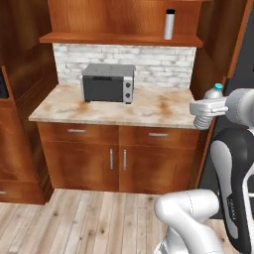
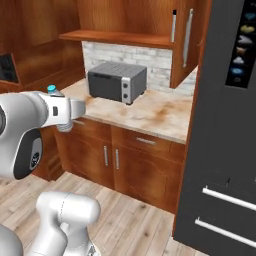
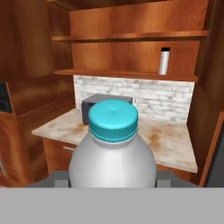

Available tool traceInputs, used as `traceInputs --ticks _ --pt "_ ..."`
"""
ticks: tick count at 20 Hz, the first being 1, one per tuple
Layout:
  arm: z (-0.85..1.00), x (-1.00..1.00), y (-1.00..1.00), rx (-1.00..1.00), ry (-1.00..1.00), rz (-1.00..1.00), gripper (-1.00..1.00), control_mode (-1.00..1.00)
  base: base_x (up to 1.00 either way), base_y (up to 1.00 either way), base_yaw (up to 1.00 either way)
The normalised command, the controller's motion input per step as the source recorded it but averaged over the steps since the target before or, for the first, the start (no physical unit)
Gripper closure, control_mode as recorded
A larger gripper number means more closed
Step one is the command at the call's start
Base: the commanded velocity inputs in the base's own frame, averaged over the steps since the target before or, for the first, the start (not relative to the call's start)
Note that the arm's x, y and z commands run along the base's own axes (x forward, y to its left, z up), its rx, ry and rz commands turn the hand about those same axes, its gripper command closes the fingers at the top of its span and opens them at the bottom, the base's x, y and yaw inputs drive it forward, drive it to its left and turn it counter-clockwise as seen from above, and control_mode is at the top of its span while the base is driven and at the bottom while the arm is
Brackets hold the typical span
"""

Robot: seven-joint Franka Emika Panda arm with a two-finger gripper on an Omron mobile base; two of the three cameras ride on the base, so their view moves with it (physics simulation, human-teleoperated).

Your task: Pick the milk, bottled water, water bottle from the counter and place them in the open cabinet.

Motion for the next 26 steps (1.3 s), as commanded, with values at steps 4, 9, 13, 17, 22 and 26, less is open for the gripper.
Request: traceInputs --ticks 4,9,13,17,22,26 --pt "0.00 0.00 0.00 0.00 0.00 0.00 1.00 1.00 0.26 0.60 -0.28" --pt "0.00 0.00 0.00 0.00 0.00 0.00 1.00 1.00 0.24 0.49 -0.26" --pt "0.00 0.00 0.00 0.00 0.00 0.00 1.00 1.00 0.38 0.40 -0.25" --pt "0.00 0.00 0.00 0.00 0.00 0.00 1.00 1.00 0.53 0.37 -0.22" --pt "0.00 0.00 0.00 0.00 0.00 0.00 1.00 1.00 0.56 0.31 -0.21" --pt "0.00 0.00 0.00 0.00 0.00 0.00 1.00 1.00 0.54 0.19 -0.19"
